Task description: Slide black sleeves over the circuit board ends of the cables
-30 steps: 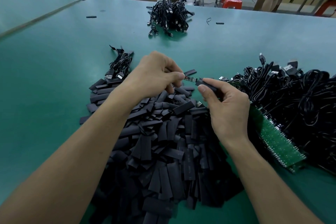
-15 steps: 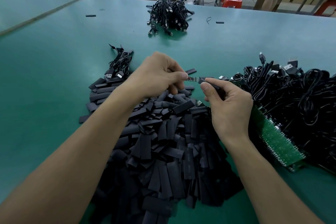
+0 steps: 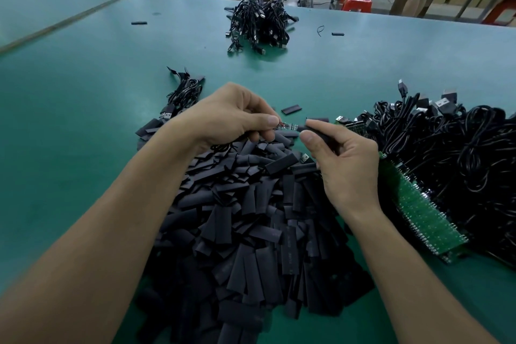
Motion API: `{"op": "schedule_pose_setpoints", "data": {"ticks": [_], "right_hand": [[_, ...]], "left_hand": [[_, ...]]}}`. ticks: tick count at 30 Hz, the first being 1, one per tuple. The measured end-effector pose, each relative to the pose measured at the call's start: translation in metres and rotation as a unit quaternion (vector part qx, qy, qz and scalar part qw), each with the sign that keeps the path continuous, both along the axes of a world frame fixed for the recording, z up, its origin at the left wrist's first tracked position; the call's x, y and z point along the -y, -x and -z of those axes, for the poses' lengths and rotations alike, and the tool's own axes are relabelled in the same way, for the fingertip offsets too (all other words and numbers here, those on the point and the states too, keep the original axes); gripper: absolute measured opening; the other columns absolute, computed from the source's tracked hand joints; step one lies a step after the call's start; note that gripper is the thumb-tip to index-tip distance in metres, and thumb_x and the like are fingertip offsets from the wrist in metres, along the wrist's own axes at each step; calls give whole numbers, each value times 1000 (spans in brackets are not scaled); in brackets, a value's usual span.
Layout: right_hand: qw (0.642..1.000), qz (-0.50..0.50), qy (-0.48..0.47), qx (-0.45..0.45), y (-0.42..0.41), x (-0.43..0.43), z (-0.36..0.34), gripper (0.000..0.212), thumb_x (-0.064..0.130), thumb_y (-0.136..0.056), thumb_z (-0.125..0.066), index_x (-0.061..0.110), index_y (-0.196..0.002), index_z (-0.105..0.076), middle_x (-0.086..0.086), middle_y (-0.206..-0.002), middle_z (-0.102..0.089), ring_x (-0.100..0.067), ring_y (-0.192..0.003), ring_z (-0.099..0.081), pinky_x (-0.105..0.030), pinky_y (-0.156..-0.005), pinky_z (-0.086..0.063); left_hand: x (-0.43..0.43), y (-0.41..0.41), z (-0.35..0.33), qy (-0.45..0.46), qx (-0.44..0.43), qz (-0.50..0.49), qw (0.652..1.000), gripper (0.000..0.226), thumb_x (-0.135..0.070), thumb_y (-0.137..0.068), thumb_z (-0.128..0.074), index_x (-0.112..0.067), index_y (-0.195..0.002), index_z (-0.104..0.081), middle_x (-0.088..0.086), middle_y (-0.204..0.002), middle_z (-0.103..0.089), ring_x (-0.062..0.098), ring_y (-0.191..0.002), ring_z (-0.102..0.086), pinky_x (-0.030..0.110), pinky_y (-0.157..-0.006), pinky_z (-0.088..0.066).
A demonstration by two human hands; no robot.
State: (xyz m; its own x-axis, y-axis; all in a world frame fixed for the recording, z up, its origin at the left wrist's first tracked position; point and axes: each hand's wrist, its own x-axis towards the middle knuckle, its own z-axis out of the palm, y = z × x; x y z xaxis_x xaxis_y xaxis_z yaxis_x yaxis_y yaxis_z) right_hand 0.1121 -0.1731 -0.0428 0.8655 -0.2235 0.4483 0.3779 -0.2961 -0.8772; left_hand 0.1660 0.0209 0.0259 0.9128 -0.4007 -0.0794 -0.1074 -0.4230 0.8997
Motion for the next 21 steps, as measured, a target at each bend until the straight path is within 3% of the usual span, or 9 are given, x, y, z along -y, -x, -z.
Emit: {"op": "schedule_pose_setpoints", "data": {"ticks": [4,9,14,21], "right_hand": [[1000,-31,-1,-5,1,0,-1,21,29,-81,-80,41,-97,-73,24,-84,-73,3,-78,-67,-16,-76,-50],[999,-53,1,-4,3,-2,-2,23,23,-79,-82,36,-97,-75,16,-90,-76,-4,-90,-72,-21,-84,-52],[999,-33,5,-6,4,-3,-1,25,22,-80,-83,31,-102,-76,20,-89,-74,0,-88,-71,-14,-81,-51],[999,-35,3,11,5,-6,-3,23,18,-82,-80,30,-102,-75,18,-93,-75,-1,-91,-71,-16,-83,-51]], "left_hand": [[-1,-1,1,9,-2,-5,1000,8,-12,-95,-67,-9,-92,-74,0,-69,-75,1,-53,-58,11,-55,-49],[1,-1,4,37,0,-10,999,9,-8,-95,-65,-6,-91,-72,2,-70,-74,5,-55,-61,13,-58,-51],[4,0,4,46,7,0,999,7,-7,-94,-67,-4,-91,-73,8,-76,-76,10,-63,-66,16,-64,-55],[10,4,4,46,-11,40,998,7,-8,-92,-69,-3,-95,-73,9,-79,-77,12,-65,-67,19,-68,-56]]}}
